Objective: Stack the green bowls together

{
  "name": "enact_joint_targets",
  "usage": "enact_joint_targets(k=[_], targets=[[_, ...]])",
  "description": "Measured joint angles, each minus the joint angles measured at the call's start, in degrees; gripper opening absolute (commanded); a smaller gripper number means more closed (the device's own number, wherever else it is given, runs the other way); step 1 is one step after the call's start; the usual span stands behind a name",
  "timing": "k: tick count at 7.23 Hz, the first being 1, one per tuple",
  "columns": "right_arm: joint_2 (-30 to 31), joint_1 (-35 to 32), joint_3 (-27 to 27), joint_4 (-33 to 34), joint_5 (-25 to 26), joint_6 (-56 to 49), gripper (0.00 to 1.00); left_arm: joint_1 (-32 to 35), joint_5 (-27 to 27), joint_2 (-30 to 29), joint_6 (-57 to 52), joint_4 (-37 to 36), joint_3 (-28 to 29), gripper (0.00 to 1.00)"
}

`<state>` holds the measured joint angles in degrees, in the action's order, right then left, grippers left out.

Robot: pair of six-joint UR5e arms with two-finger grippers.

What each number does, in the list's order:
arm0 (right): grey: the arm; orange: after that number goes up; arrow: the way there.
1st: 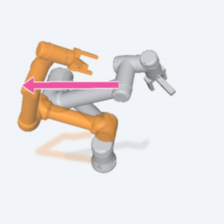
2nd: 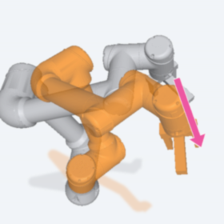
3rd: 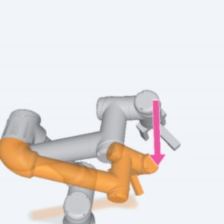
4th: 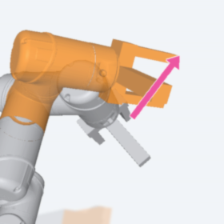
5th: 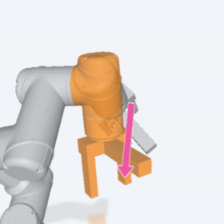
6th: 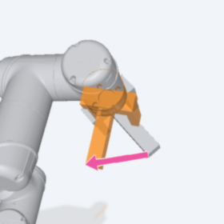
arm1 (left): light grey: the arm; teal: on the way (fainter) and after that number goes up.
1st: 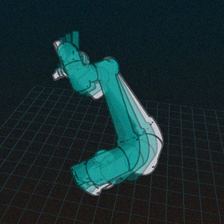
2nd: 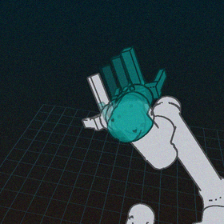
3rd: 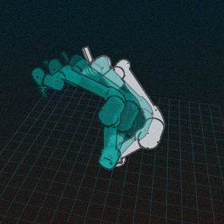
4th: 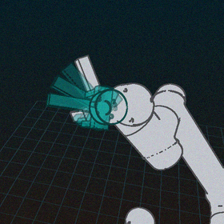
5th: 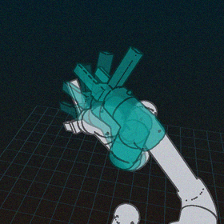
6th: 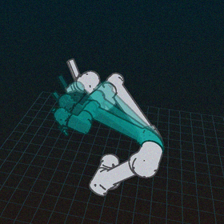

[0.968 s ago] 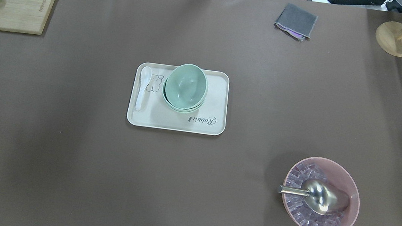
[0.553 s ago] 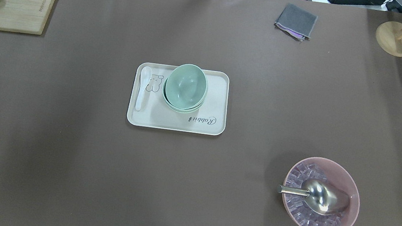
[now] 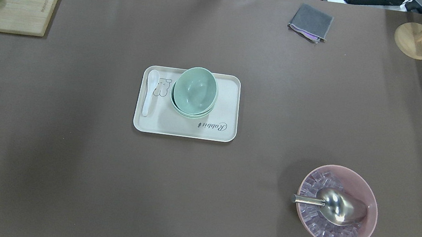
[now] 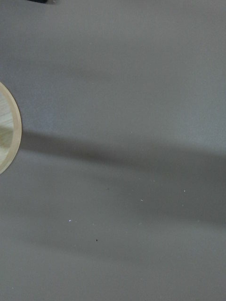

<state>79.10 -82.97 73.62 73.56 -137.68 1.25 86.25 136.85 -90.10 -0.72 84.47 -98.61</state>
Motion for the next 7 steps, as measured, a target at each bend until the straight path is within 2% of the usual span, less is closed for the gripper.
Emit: enact_joint_targets(k=[7], targets=[[3.23, -0.45, 1.16, -0.60, -2.64, -0.20, 1.00, -0.10, -0.16, -0.02, -0.15, 0.06, 0.19, 0.98]])
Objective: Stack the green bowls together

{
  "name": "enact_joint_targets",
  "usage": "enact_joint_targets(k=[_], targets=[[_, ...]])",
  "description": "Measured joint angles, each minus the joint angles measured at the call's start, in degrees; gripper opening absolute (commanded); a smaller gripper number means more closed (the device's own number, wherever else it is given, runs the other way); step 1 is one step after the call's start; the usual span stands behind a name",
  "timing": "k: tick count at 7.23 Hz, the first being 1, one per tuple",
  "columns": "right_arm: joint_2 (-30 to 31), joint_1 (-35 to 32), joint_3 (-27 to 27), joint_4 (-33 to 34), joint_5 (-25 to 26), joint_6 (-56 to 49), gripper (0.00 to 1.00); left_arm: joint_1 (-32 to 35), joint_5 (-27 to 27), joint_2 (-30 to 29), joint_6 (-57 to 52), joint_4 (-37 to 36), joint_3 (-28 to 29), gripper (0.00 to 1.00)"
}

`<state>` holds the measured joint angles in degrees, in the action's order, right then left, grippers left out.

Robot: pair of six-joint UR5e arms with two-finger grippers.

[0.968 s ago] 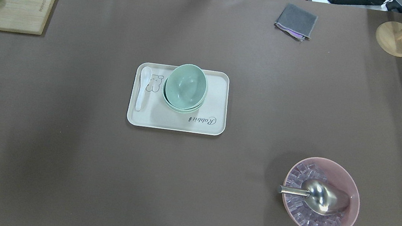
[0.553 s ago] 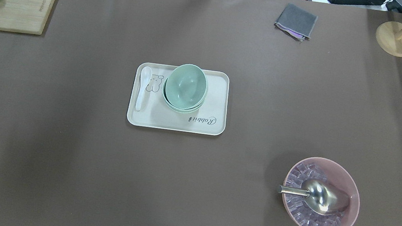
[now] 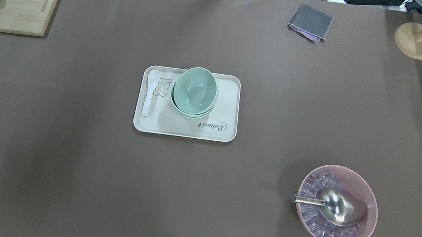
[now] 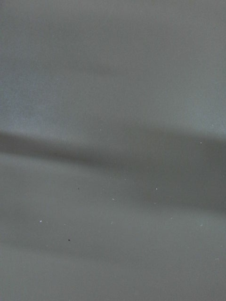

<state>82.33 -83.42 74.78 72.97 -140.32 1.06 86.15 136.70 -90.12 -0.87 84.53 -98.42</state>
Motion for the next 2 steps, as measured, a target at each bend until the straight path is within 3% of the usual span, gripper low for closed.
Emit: enact_joint_targets(k=[2], targets=[[0.02, 0.01, 0.08, 0.00, -0.15, 0.03, 1.00, -0.05, 0.34, 0.07, -0.07, 0.22, 0.75, 0.98]])
